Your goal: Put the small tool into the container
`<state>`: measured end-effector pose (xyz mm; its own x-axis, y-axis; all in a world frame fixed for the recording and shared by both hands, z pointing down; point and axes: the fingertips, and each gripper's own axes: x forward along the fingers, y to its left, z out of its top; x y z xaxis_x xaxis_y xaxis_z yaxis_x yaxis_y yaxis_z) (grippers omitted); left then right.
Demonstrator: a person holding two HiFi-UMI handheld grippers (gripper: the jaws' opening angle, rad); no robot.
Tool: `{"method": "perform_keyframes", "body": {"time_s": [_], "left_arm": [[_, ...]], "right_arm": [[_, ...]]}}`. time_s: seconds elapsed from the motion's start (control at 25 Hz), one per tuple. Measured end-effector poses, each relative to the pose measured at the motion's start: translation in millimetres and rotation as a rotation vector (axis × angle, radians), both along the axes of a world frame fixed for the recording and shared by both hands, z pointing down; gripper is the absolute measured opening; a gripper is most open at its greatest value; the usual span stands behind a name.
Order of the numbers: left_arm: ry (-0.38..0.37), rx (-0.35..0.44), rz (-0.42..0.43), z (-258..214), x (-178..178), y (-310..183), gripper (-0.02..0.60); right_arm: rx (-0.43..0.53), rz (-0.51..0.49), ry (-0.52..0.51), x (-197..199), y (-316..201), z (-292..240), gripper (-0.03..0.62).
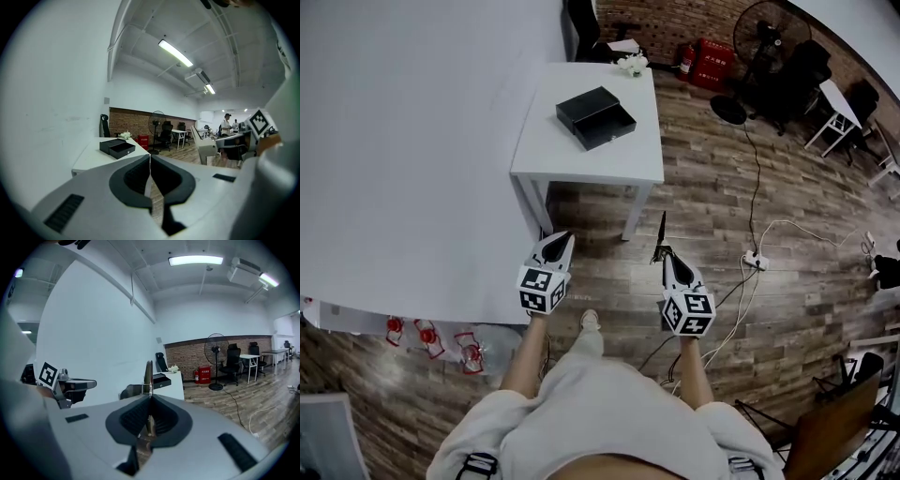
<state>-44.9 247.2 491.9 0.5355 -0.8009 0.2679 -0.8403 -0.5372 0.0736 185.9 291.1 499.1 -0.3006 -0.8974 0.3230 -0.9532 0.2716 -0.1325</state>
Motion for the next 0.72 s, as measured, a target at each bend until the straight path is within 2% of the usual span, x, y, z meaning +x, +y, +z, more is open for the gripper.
{"method": "perform_keyframes", "body": {"time_s": [0.36,0.72], "left_arm": [[0.013,-0.013,0.014,2.0,-25.1,-103.5,0.011],[0.024,-0.007,0.046,3.3,-37.4,-186.1,0.011]], "right_arm": [[-0.004,0.012,0.015,-25.8,-101.5,-4.2,0.008],[-0.001,0.041,0.027,-40.1,-177.3,-3.1,0.008]]}}
